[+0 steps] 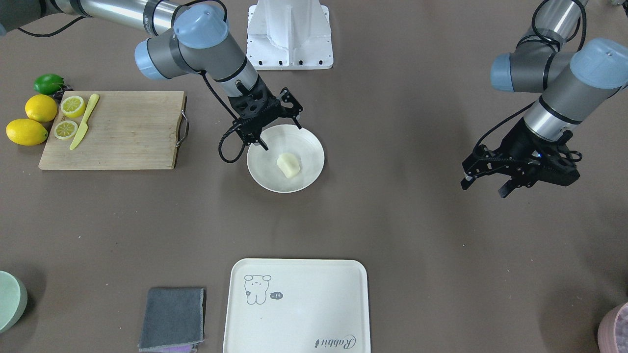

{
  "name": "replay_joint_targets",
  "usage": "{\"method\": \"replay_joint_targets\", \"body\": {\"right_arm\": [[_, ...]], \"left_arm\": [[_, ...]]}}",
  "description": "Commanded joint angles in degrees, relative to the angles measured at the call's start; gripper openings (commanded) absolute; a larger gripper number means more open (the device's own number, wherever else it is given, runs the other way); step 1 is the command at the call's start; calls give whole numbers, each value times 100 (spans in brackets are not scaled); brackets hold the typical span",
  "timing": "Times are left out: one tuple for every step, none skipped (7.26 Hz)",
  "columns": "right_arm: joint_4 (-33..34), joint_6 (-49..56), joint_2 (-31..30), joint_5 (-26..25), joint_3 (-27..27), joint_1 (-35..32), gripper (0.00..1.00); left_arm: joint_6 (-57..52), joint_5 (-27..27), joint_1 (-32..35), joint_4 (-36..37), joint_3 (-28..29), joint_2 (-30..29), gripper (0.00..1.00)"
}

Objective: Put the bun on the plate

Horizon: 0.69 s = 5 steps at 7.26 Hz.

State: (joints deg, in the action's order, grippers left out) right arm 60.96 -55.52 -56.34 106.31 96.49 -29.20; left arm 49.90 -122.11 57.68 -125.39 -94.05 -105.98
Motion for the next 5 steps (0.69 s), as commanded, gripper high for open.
{"method": "replay_joint_targets", "body": {"right_arm": [[126,6,-70,291,36,-557,100],[719,85,-157,728,132,-1170,100],[1142,173,-158,1203,168,-1785,100],[1373,574,-271,1477,203,-2209,100],[1488,1282,-403,1480,160,-2492,100]], "left_arm": [[-33,3,85,49,10,-10,98],[-33,-15,338,67,71,59,98],[-33,-76,723,58,271,68,98],[-59,-76,1041,67,560,25,98],[-807,-416,1635,241,972,-1,98]]}}
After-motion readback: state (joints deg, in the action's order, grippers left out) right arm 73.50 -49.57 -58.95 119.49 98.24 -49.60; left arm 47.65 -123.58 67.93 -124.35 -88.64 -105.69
